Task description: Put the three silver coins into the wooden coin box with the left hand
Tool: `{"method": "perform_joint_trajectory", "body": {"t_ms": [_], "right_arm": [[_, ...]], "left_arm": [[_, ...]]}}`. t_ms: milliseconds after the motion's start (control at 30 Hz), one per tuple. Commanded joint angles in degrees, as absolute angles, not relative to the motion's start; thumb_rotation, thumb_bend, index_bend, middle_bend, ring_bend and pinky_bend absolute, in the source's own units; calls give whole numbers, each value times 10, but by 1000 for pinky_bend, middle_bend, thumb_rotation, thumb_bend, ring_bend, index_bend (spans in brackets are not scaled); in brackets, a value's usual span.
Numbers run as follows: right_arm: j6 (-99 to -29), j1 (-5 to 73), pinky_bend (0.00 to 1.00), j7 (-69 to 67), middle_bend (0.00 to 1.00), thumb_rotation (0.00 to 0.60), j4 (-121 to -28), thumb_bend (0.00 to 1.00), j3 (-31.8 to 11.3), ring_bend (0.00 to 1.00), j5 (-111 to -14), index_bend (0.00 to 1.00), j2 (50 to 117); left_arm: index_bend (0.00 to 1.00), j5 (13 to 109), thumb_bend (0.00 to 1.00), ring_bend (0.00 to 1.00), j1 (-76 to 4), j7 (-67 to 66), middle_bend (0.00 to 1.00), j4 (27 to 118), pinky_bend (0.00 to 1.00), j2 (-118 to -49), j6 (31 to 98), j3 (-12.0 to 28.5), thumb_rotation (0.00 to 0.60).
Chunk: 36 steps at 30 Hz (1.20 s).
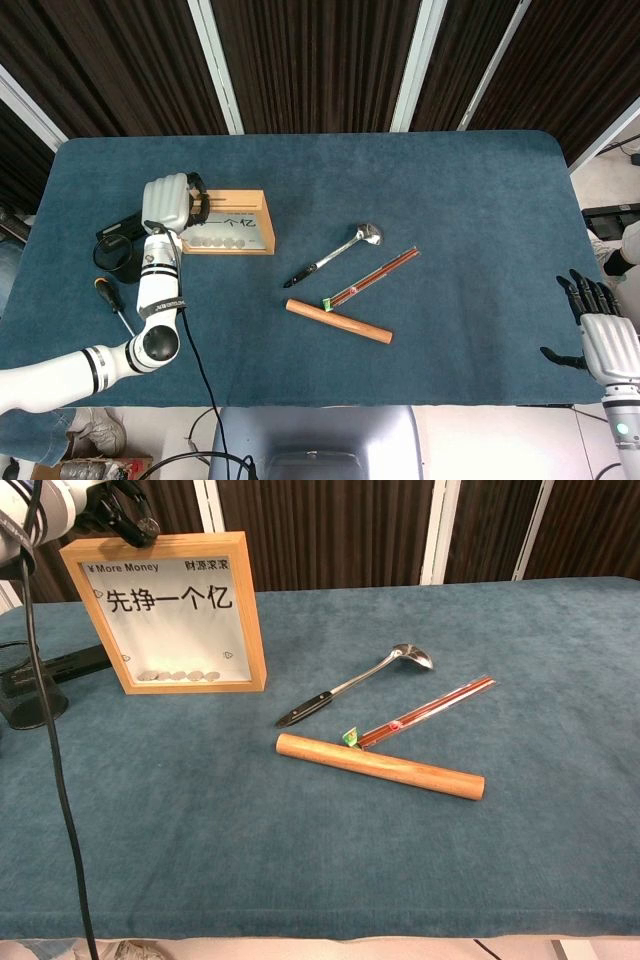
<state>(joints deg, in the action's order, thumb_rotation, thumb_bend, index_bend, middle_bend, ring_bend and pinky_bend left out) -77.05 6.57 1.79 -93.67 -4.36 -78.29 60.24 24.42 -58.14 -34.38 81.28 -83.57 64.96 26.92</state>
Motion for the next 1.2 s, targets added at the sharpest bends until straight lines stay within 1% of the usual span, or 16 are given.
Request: {"method": "perform_joint_trajectory", "body": {"t_ms": [33,633,800,1000,1200], "right_arm": [[-771,65,0,18,0,600,-937,139,-44,0,-782,0,602],[-771,65,0,18,0,600,-939,139,-44,0,-781,0,601],[-772,64,0,17,0,600,-940,139,-44,0,-781,0,601],[-771,64,0,17,0,600,-940,139,-45,0,-779,0,600],[-771,64,0,18,0,600,-940,139,-44,0,-779,0,600]], "left_arm": [[585,246,444,1000,-581,-343,1000,812,1000,-835,650,268,600],[577,256,444,1000,-580,-335,1000,811,1000,-827,629,258,600],[552,257,445,1000,-580,-333,1000,811,1000,-825,622,256,600],[497,262,445,1000,-579,-328,1000,810,1000,-824,620,253,600],[494,264,445,1000,-579,-325,1000,812,1000,-823,622,252,600]]}}
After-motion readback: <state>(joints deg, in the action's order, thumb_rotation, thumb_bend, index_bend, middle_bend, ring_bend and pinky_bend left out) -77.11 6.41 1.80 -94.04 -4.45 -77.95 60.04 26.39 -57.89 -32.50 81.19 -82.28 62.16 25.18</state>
